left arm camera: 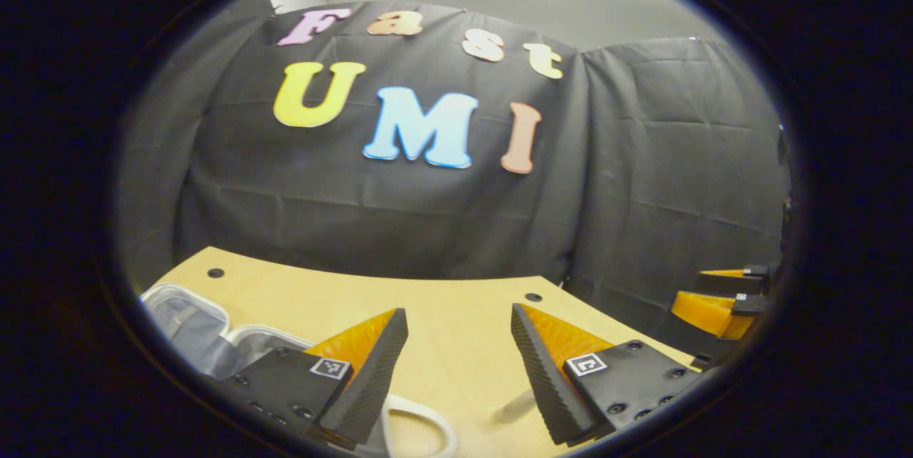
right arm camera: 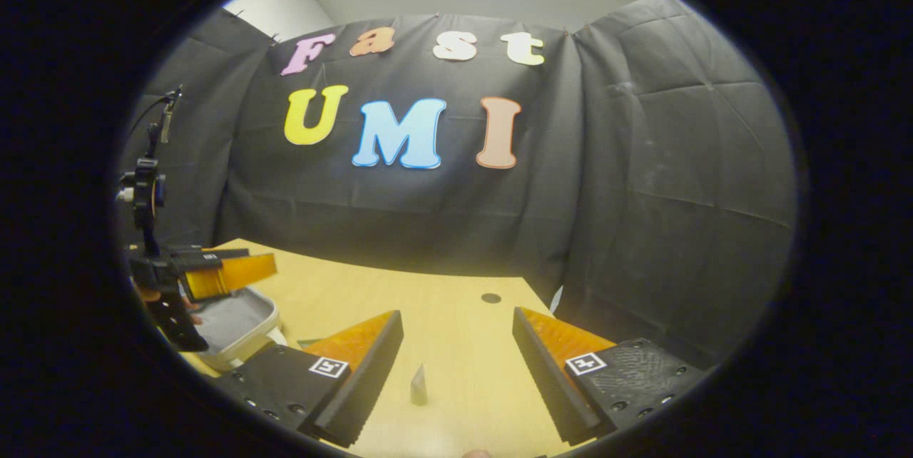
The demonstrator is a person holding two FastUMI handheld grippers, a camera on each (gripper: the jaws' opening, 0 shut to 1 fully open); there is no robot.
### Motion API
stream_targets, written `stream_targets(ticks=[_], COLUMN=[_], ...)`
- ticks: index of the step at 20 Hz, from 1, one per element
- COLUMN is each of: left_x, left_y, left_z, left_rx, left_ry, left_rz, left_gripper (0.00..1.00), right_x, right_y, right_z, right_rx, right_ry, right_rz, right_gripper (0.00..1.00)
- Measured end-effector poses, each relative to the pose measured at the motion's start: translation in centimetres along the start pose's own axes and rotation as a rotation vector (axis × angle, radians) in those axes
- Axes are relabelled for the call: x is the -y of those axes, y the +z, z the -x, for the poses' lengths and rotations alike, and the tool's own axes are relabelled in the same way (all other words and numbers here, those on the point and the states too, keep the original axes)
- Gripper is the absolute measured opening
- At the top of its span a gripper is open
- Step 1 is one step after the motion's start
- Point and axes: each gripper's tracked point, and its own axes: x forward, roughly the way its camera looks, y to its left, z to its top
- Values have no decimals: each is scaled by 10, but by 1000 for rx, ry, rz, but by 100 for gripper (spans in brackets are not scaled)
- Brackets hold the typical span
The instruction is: First open the suitcase, pack the skin care products into it, and then close the suitcase.
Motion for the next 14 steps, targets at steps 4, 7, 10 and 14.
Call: stream_targets(ticks=[4,7,10,14], left_x=[50,61,64,58], left_y=[-47,-103,-155,-188], left_z=[-20,-31,-43,-53], left_rx=[-41,-105,-183,-252], left_ry=[-59,-69,-68,-37], left_rz=[-43,-61,-80,-77], left_gripper=[94,94,93,76], right_x=[4,5,2,-8], right_y=[-8,-15,-22,-33], right_z=[-2,-2,-3,-9], right_rx=[-10,-21,-37,-60], right_ry=[32,48,70,108], right_rz=[9,5,25,16], right_gripper=[94,94,94,94])
